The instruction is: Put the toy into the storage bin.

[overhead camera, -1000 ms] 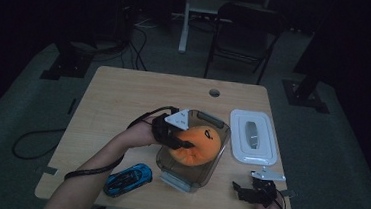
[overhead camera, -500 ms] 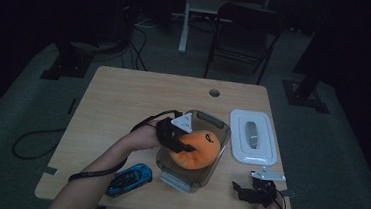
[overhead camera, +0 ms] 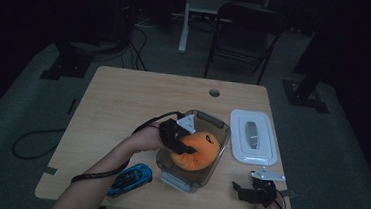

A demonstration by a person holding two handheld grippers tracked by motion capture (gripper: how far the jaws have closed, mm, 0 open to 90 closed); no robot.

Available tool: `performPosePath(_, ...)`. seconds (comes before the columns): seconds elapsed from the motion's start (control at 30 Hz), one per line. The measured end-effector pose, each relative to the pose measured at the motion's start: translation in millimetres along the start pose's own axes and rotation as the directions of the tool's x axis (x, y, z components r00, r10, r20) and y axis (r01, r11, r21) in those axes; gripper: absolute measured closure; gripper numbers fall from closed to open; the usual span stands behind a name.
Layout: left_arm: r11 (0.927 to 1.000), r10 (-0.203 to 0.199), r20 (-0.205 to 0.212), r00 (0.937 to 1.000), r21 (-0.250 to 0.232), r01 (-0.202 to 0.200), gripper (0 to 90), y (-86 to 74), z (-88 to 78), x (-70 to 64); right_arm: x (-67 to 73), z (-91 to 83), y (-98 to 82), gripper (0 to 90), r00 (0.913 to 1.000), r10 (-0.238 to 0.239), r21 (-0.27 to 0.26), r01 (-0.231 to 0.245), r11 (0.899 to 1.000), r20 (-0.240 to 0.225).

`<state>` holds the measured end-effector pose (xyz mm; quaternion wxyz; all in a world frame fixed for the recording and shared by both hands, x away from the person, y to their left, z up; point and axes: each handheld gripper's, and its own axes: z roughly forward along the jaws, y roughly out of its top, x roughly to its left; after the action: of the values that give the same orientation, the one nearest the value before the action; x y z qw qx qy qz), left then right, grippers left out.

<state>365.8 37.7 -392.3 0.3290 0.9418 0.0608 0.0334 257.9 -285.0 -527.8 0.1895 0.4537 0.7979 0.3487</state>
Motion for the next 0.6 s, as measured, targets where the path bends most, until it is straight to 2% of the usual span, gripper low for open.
performPosePath(0.2, 0.9998, -0.007, -0.005, 1.0000, 0.021, 0.007, 54.0, 1.1, 3.7, 0.2, -0.6, -0.2, -0.1, 13.6, 1.0000, 0.003, -0.002, -0.003, 1.000, -0.004)
performPosePath(0.33, 0.9983, -0.007, -0.016, 0.9998, 0.057, 0.008, 48.3, 3.9, 8.1, -1.1, -0.7, -0.2, -0.1, 13.6, 1.0000, 0.005, -0.003, -0.005, 1.000, -0.005)
performPosePath(0.53, 0.9951, -0.015, -0.009, 0.9999, 0.098, 0.016, 43.7, 3.6, 14.8, -2.4, -1.1, -0.4, -0.1, 13.6, 1.0000, 0.005, -0.004, -0.005, 1.000, -0.007)
performPosePath(0.6, 0.9929, -0.030, -0.013, 0.9995, 0.115, 0.032, 39.1, 4.3, 17.5, -3.3, -1.3, -0.4, -0.2, 13.6, 0.9999, 0.006, -0.004, -0.006, 1.000, -0.008)
